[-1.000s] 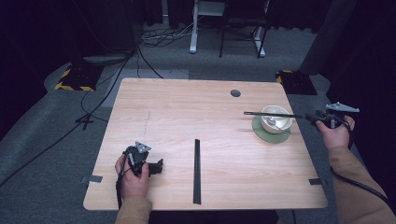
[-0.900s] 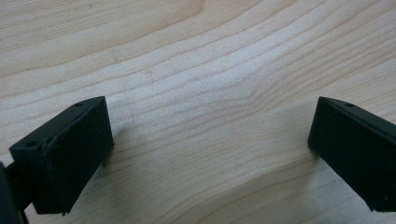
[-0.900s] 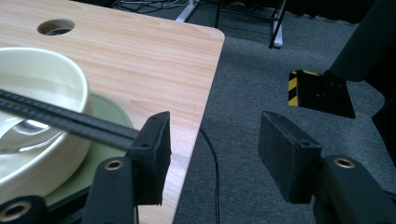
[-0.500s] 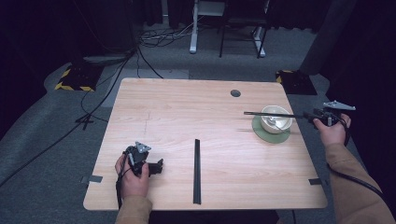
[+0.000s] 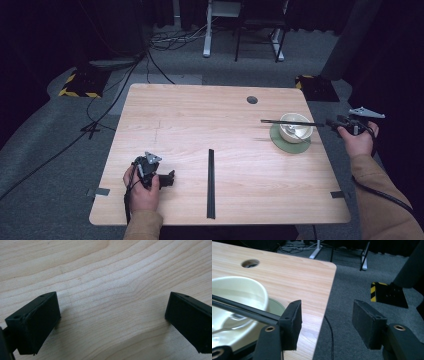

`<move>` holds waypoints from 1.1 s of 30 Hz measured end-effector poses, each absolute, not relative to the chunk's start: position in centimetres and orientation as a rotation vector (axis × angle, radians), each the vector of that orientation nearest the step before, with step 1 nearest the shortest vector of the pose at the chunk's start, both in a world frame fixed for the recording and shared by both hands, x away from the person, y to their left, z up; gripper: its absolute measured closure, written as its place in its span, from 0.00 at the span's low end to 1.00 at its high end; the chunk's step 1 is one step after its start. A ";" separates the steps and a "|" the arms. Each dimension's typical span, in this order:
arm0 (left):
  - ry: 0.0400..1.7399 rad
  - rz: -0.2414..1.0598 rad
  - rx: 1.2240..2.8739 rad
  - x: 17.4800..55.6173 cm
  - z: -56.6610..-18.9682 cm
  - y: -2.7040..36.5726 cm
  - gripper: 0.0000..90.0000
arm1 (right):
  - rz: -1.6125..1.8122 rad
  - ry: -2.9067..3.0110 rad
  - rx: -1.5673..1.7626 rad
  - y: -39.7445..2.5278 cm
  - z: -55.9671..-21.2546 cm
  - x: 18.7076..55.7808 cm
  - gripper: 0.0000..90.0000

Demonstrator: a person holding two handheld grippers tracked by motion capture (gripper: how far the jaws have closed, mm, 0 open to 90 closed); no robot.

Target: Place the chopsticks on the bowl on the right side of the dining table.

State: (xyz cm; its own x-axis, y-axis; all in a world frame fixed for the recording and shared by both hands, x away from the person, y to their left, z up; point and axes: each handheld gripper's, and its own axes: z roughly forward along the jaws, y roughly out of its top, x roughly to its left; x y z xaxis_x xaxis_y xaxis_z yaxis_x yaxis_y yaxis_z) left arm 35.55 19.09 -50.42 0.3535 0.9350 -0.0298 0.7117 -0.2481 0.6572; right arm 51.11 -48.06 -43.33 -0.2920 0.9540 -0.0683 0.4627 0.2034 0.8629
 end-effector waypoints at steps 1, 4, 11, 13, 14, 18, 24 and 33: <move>1.427 0.500 2.040 35.6 -50.4 19.1 0.00 | 1.014 1.857 1.310 -47.9 -43.0 50.9 0.46; 1.427 0.501 2.040 35.6 -50.4 19.1 0.00 | 1.034 1.869 1.275 -47.6 -42.0 50.2 0.46; 1.427 0.501 2.040 35.6 -50.4 19.1 0.00 | 1.128 1.915 1.220 -46.6 -39.3 48.5 0.45; 1.427 0.500 2.040 35.6 -50.4 19.1 0.00 | 1.161 1.922 1.202 -46.3 -38.6 48.0 0.44; 1.427 0.500 2.039 35.6 -50.4 19.1 0.00 | 1.170 1.929 1.188 -46.1 -38.2 47.8 0.44; 1.427 0.501 2.039 35.6 -50.4 19.1 0.00 | 1.234 1.944 1.167 -45.4 -36.9 46.7 0.43; 1.427 0.500 2.040 35.6 -50.4 19.1 0.00 | 1.301 1.985 1.149 -44.0 -35.7 45.3 0.42; 1.427 0.496 2.037 35.5 -50.4 19.1 0.00 | 1.363 2.085 1.095 -41.5 -35.1 43.7 0.39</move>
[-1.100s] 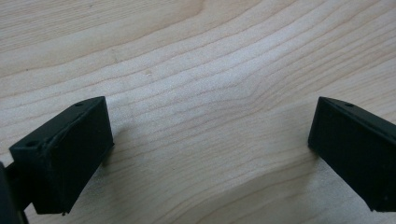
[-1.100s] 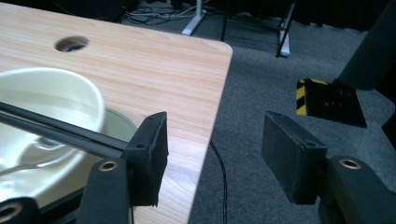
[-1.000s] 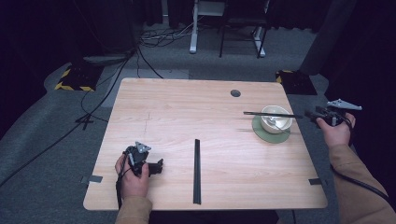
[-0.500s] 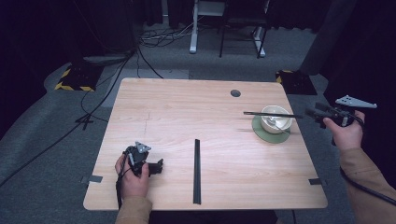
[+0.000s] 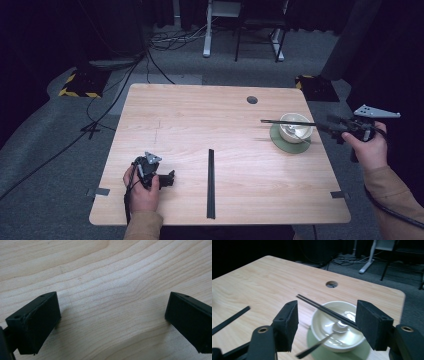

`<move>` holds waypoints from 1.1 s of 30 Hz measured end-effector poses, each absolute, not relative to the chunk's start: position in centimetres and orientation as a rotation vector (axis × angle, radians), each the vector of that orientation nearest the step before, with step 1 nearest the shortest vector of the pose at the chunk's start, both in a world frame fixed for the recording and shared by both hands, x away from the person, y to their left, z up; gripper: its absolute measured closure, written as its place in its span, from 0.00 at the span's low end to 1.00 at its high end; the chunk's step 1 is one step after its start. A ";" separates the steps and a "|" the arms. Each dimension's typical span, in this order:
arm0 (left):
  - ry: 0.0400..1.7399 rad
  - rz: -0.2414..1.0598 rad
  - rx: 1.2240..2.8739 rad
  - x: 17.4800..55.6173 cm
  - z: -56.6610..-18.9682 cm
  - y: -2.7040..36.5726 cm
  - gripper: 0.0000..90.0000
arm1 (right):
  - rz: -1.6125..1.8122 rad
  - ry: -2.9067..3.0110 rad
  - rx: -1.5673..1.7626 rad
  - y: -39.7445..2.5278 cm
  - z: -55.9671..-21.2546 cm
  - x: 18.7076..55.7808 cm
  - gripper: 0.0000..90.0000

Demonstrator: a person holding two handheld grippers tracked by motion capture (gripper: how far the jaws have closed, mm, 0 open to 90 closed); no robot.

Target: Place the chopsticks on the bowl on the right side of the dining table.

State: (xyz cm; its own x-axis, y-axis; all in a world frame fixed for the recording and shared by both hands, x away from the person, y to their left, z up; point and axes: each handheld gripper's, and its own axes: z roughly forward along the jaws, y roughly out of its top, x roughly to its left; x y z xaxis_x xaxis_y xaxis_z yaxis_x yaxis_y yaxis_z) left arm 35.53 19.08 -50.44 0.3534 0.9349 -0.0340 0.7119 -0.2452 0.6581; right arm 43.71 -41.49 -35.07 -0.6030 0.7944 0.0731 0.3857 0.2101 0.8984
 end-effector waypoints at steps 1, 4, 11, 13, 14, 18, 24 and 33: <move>1.426 0.496 2.037 35.5 -50.4 19.1 0.00 | 1.366 2.092 1.087 -41.2 -35.0 43.5 0.39; 1.427 0.496 2.037 35.5 -50.4 19.1 0.00 | 1.381 2.128 1.068 -40.2 -35.1 42.8 0.39; 1.425 0.499 2.041 35.6 -50.4 19.1 0.00 | 1.391 2.200 1.056 -38.6 -35.6 41.3 0.36; 1.425 0.498 2.039 35.6 -50.4 19.1 0.00 | 1.375 2.230 1.058 -38.3 -36.0 41.1 0.35; 1.424 0.498 2.040 35.6 -50.4 19.1 0.00 | 1.361 2.247 1.067 -38.0 -36.2 41.1 0.35; 1.420 0.493 2.045 35.6 -50.4 19.1 0.00 | 1.299 2.307 1.067 -37.2 -37.4 41.0 0.35; 1.420 0.493 2.044 35.6 -50.4 19.1 0.00 | 1.312 2.340 1.069 -36.2 -38.6 40.5 0.30; 1.420 0.492 2.044 35.6 -50.4 19.1 0.00 | 1.289 2.425 0.971 -33.5 -41.9 39.0 0.25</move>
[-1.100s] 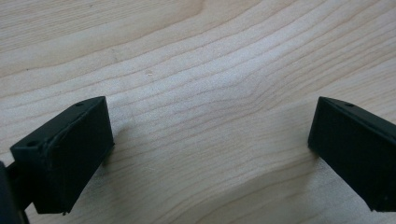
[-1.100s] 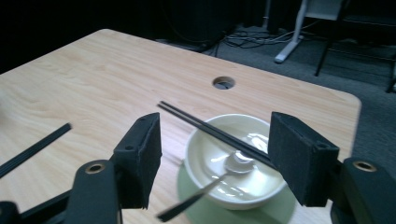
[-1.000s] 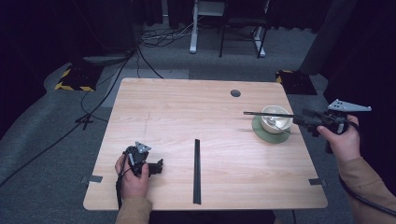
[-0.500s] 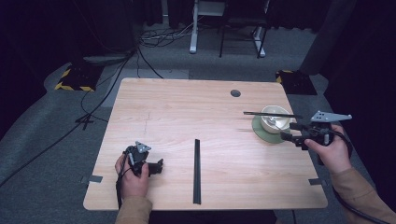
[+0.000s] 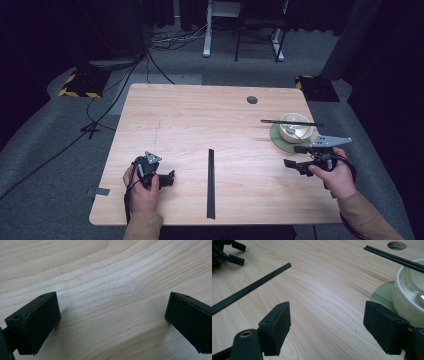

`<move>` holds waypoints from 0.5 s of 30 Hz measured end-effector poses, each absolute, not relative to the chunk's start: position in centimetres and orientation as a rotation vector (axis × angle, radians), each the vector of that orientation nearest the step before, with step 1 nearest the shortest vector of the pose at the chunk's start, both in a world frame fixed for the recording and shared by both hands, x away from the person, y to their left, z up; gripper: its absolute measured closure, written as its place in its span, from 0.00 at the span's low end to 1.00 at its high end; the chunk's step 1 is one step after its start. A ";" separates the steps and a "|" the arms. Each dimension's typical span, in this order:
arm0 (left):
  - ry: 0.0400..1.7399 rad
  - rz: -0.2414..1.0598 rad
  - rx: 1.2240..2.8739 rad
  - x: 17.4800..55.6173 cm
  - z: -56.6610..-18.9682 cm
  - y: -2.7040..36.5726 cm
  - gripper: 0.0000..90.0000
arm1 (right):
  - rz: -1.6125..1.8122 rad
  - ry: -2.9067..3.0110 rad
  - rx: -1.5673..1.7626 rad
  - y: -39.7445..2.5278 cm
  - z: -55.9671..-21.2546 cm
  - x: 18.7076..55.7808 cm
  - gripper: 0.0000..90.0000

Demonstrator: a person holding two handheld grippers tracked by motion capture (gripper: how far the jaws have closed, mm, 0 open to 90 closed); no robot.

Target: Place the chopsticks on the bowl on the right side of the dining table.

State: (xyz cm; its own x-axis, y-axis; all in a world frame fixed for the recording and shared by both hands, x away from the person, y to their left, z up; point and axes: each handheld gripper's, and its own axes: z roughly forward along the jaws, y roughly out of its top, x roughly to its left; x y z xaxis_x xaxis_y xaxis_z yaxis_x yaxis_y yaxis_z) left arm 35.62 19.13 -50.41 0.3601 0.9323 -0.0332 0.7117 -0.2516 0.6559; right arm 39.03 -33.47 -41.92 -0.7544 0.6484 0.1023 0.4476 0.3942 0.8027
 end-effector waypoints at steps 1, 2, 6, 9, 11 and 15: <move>1.420 0.492 2.044 35.6 -50.4 19.1 0.00 | 1.289 2.425 0.971 -33.5 -41.9 39.0 0.25; 1.419 0.490 2.042 35.6 -50.4 19.1 0.00 | 1.265 2.429 0.930 -33.1 -42.5 38.8 0.22; 1.420 0.493 2.044 35.6 -50.4 19.1 0.00 | 1.262 2.453 0.903 -32.2 -43.9 38.2 0.20; 1.421 0.493 2.046 35.6 -50.4 19.1 0.00 | 1.280 2.465 0.905 -31.9 -44.6 37.9 0.20; 1.420 0.493 2.044 35.6 -50.4 19.1 0.00 | 1.326 2.457 0.895 -31.7 -45.3 37.4 0.20; 1.420 0.493 2.044 35.6 -50.4 19.1 0.00 | 1.372 2.414 0.889 -31.7 -47.0 36.9 0.20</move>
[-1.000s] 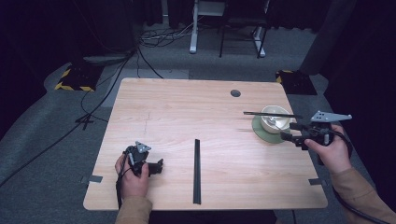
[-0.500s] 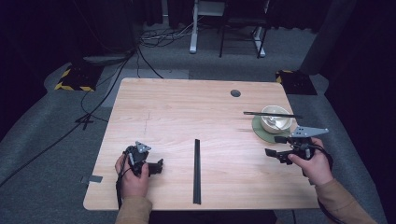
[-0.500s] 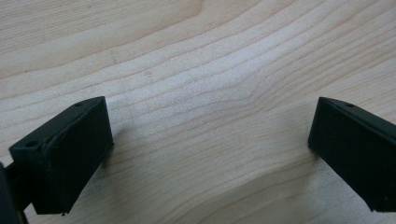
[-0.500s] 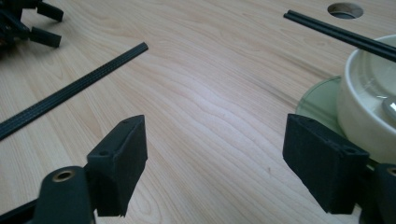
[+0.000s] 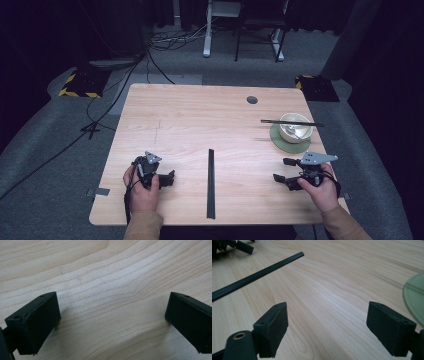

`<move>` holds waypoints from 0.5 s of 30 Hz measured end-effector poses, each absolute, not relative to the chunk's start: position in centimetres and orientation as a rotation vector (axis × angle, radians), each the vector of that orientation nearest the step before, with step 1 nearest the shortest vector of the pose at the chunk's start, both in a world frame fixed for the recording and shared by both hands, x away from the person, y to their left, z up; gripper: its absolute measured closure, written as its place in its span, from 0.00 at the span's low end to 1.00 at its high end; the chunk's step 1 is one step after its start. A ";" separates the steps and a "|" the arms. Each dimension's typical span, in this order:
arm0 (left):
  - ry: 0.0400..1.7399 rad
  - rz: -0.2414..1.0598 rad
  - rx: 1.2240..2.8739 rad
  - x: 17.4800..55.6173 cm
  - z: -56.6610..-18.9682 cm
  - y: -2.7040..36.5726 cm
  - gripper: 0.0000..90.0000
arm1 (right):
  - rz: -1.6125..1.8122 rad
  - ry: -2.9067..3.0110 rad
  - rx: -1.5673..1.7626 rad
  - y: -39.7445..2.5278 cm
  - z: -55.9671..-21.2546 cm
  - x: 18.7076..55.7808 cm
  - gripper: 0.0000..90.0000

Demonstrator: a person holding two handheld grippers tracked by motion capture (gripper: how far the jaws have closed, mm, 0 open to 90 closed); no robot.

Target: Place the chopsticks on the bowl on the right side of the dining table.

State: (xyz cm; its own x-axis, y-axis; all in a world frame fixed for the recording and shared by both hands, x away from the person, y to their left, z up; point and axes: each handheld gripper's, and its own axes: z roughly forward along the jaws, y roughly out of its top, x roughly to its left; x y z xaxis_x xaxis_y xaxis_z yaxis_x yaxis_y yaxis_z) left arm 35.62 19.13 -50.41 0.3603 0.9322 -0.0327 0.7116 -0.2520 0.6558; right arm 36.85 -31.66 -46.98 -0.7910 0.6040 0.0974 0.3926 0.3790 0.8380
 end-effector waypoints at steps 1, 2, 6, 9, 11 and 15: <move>1.420 0.493 2.044 35.6 -50.4 19.1 0.00 | 1.372 2.414 0.889 -31.7 -47.0 36.9 0.20; 1.420 0.493 2.045 35.6 -50.4 19.1 0.00 | 1.359 2.411 0.883 -31.6 -47.5 36.8 0.21; 1.420 0.493 2.045 35.6 -50.4 19.1 0.00 | 1.310 2.447 0.887 -31.2 -48.6 36.6 0.21; 1.420 0.493 2.045 35.6 -50.4 19.1 0.00 | 1.260 2.459 0.870 -30.9 -49.1 36.5 0.21; 1.420 0.493 2.045 35.6 -50.4 19.1 0.00 | 1.245 2.471 0.859 -30.7 -49.3 36.5 0.21; 1.420 0.493 2.045 35.6 -50.4 19.1 0.00 | 1.168 2.478 0.828 -30.2 -49.5 36.2 0.21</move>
